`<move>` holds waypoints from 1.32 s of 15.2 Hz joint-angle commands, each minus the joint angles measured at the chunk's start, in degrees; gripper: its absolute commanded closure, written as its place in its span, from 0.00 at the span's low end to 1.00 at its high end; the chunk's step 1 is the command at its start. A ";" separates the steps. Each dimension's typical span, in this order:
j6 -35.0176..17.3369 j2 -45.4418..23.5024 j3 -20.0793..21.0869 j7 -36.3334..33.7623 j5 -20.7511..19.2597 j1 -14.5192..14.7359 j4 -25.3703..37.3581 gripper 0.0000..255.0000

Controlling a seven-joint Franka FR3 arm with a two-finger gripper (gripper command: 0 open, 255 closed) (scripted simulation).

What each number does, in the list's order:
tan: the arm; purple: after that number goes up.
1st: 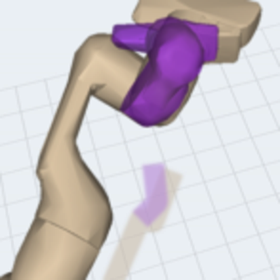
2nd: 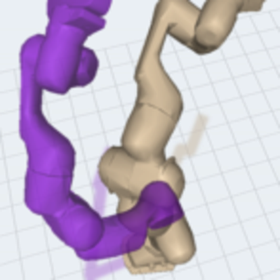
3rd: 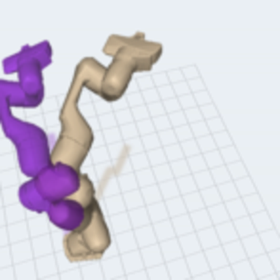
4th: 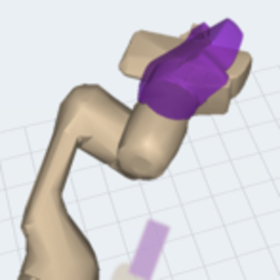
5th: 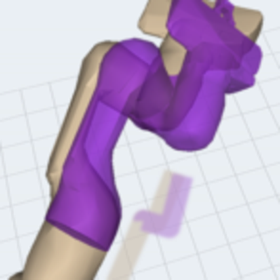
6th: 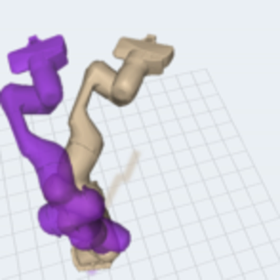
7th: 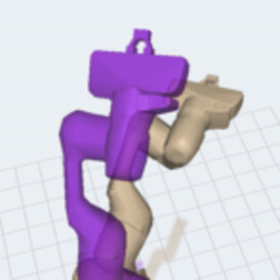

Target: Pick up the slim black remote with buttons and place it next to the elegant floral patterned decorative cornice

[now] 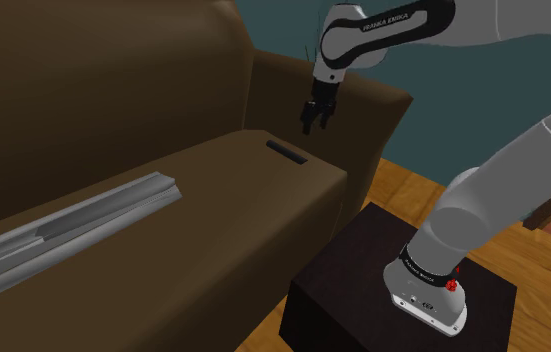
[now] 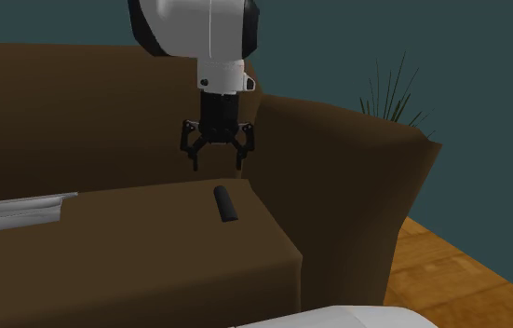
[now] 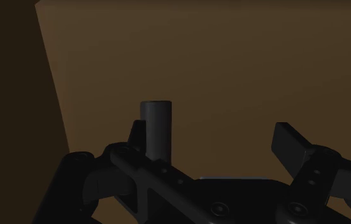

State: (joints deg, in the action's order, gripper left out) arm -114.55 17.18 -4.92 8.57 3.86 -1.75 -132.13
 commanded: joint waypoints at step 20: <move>-17.41 -28.61 -0.67 0.50 2.35 -0.61 10.32 0.00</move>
State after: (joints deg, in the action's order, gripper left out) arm -131.63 -11.19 -5.61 9.02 6.15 -2.35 -121.76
